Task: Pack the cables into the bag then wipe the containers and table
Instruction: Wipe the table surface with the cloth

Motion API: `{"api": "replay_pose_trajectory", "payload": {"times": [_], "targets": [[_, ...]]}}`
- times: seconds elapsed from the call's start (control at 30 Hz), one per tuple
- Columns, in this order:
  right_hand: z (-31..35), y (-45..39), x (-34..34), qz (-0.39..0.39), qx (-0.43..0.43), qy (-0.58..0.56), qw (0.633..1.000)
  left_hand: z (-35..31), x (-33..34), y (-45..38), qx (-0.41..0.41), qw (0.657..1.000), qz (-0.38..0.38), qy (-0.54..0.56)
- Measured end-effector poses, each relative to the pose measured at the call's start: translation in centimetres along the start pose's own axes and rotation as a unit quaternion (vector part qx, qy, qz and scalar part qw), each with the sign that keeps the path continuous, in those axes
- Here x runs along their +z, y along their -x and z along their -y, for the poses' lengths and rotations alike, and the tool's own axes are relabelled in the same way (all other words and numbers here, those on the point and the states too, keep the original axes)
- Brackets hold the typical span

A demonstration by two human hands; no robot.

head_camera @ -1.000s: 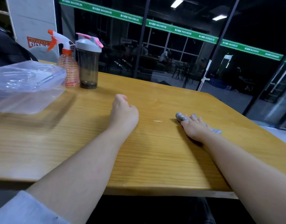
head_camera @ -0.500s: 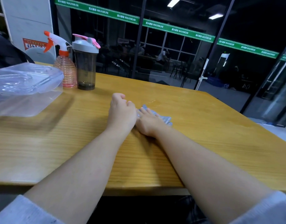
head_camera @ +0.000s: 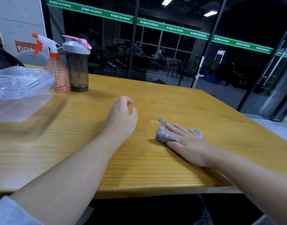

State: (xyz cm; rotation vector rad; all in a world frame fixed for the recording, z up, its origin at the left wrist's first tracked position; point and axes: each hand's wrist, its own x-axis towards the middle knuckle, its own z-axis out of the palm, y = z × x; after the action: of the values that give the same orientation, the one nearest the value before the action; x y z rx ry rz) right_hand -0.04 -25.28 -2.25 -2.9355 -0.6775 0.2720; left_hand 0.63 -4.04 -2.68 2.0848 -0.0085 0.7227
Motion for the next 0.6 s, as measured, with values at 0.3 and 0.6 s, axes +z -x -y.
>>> {"api": "replay_pose_trajectory", "payload": {"times": [0.3, 0.6], "targets": [[-4.1, -2.8, -0.9, -0.032, 0.149, -0.013, 0.988, 0.8, -0.6, -1.9, -0.040, 0.992, 0.115, -0.040], [-1.0, -11.6, -0.3, -0.089, 0.253, -0.035, 0.963, 3.5, -1.5, -6.8, 0.109, 0.919, 0.221, -0.309]]}}
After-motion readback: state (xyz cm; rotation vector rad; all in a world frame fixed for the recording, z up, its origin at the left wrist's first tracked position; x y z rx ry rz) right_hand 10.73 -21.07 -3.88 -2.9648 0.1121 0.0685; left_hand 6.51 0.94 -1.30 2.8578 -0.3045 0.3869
